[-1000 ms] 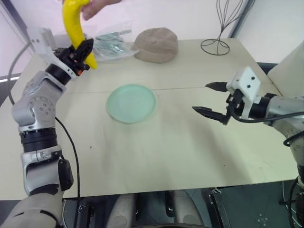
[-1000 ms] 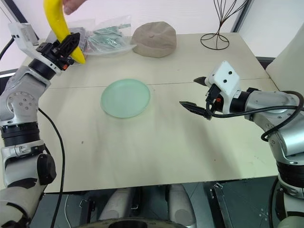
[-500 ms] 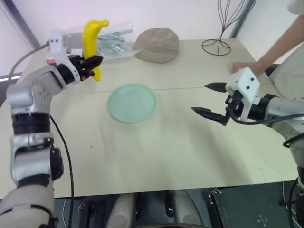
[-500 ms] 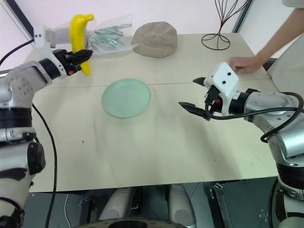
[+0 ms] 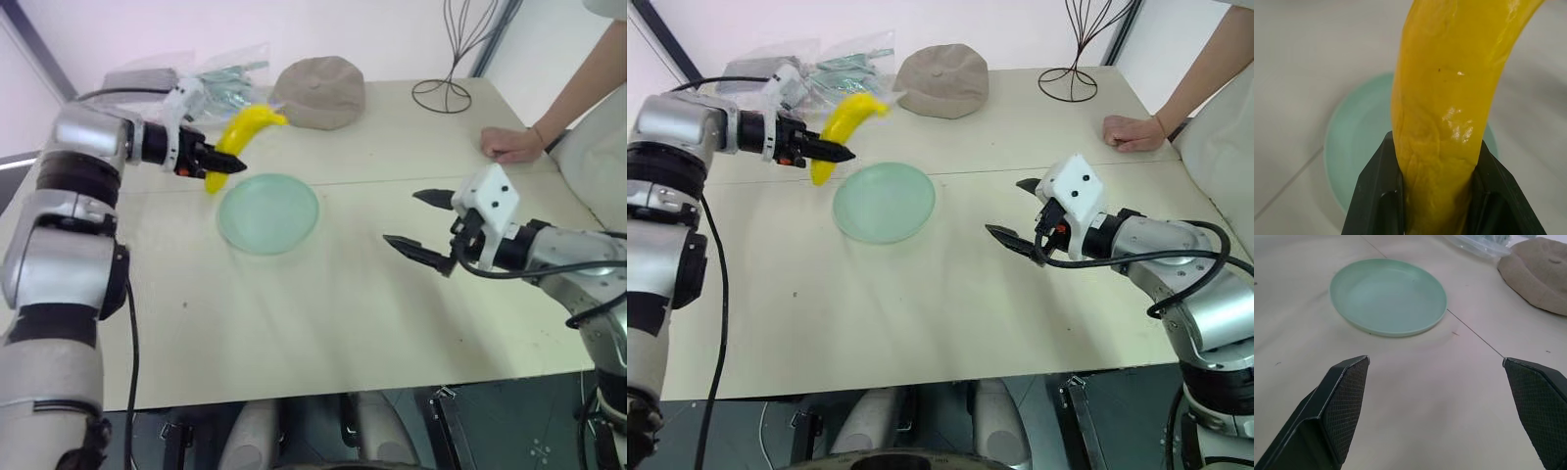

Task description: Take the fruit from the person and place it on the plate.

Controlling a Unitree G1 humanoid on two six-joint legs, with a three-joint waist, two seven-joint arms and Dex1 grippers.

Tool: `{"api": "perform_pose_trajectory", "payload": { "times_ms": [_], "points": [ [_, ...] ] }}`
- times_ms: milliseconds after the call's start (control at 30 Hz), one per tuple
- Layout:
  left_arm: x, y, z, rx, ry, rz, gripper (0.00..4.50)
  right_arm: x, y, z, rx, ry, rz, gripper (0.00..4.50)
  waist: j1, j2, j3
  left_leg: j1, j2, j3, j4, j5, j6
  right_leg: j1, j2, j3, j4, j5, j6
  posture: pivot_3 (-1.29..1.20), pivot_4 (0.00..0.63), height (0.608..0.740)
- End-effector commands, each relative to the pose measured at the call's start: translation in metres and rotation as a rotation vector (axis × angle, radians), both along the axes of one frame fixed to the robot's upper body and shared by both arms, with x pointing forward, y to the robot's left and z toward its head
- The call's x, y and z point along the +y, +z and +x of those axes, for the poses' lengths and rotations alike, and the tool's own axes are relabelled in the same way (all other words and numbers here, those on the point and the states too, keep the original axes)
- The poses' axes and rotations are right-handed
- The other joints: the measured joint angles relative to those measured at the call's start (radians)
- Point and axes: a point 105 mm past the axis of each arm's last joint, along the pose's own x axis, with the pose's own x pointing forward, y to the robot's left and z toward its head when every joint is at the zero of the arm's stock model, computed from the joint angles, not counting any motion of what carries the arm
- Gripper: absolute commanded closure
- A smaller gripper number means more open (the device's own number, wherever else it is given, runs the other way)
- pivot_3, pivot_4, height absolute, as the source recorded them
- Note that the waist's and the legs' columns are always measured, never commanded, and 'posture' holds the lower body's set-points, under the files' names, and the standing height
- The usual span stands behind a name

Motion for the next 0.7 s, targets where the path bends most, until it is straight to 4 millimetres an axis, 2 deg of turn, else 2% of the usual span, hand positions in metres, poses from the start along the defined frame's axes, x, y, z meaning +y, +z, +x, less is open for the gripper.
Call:
{"api": "perform_pose_trajectory", "payload": {
  "times_ms": [33, 333, 700],
  "points": [
    [0.002, 0.006, 0.0, -0.03, -0.055, 0.109, 3.63, 0.002, 0.012, -0.005, -0.063, -0.006, 0.012, 0.0, 0.0, 0.0, 0.0, 0.0, 0.0, 0.0, 0.0, 0.0, 0.0, 0.0, 0.0, 0.0, 0.0, 0.0, 0.0, 0.0, 0.15, 0.74],
    [0.0, -0.018, 0.002, -0.014, -0.108, 0.249, 3.63, 0.001, 0.011, -0.006, -0.07, -0.026, 0.022, 0.0, 0.001, -0.001, 0.001, -0.001, 0.0, 0.0, 0.0, 0.0, 0.0, -0.001, 0.0, 0.0, 0.0, 0.0, 0.0, 0.0, 0.15, 0.74],
    [-0.017, -0.039, 0.018, -0.081, -0.061, 0.285, 3.63, -0.001, 0.011, -0.012, -0.075, -0.054, 0.029, 0.0, 0.002, -0.002, 0.001, -0.001, 0.0, 0.0, 0.0, 0.0, 0.0, -0.001, -0.001, 0.0, 0.0, 0.0, 0.0, 0.0, 0.15, 0.74]
  ]
}}
